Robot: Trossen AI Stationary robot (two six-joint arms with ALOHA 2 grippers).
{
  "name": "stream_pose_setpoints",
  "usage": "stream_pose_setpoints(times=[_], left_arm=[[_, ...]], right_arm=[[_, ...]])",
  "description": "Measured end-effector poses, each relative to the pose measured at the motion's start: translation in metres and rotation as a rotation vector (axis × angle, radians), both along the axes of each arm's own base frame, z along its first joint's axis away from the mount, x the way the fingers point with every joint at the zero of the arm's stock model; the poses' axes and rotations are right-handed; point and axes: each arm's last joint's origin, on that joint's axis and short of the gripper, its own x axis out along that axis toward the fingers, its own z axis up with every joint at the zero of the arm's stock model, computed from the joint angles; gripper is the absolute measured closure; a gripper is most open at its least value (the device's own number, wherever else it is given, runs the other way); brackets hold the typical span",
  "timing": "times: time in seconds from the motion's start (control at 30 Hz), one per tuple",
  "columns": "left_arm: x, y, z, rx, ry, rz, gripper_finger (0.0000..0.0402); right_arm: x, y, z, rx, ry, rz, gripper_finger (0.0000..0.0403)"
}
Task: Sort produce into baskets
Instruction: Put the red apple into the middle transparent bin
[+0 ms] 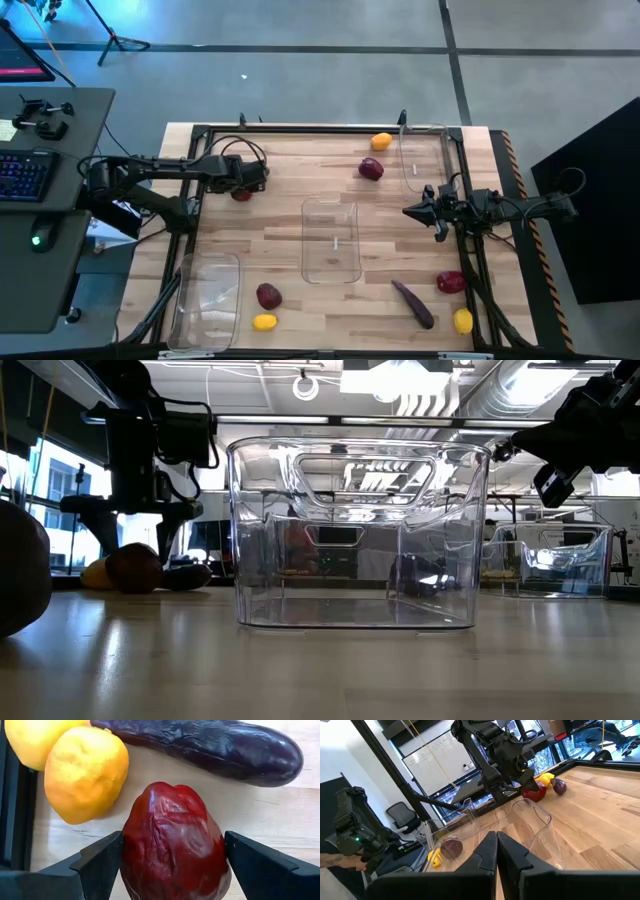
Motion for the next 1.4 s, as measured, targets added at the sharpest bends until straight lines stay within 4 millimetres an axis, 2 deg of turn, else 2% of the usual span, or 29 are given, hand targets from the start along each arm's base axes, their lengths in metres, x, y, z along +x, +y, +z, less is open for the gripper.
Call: stream_pose_setpoints(times=[0.2,0.4,0.53,0.7,0.87,1.07,1.3,1.4], left_arm=[[0.006,-0.011,0.002,0.009,-0.031,-0.089,0.0085],[0.011,-0.019,0.012,0.021,-0.128,-0.14,0.0139],[0.016,-0.021,0.04,0.115,-0.209,-0.216,0.017],[0.018,-0.021,0.082,0.243,-0.32,-0.296,0.0189],[0.031,-0.027,0.118,0.351,-0.478,-0.43,0.0206],[0.032,-0.022,0.123,0.366,-0.438,-0.522,0.0208],[0.03,0.004,0.123,0.267,-0.411,-0.705,0.0208],[0.031,0.015,0.123,0.214,-0.314,-0.772,0.0208]], right_arm=[[0.0,0.0,0.0,0.0,0.0,0.0,0.0402],[0.0,0.0,0.0,0.0,0.0,0.0,0.0402],[0.0,0.0,0.0,0.0,-0.001,0.0,0.0402],[0.0,0.0,0.0,0.0,-0.001,0.0,0.0402],[0.0,0.0,0.0,0.0,0.0,0.0,0.0402],[0.0,0.0,0.0,0.0,0.0,0.0,0.0402],[0.0,0.0,0.0,0.0,0.0,0.0,0.0402],[0.0,0.0,0.0,0.0,0.0,0.0,0.0402]])
